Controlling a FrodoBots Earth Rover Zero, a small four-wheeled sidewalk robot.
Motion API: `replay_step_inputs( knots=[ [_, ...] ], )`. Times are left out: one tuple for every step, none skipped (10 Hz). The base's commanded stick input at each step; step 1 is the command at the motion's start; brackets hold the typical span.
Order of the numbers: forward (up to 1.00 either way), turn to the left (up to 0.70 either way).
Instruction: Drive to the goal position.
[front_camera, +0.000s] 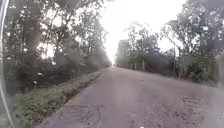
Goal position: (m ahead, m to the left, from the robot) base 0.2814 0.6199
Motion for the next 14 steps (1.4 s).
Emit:
replay_step_inputs(
  knots=[
    [0.10,0.01],
    [0.10,0.01],
    [0.10,0.01],
    [0.10,0.01],
    [0.10,0.01],
    [0.10,0.01],
    [0.10,0.01],
    [0.10,0.01],
    [0.10,0.01],
    [0.10,0.01],
    [0.10,0.01],
    [0.10,0.01],
    [0.10,0.01],
    [0.10,0.01]
  ],
)
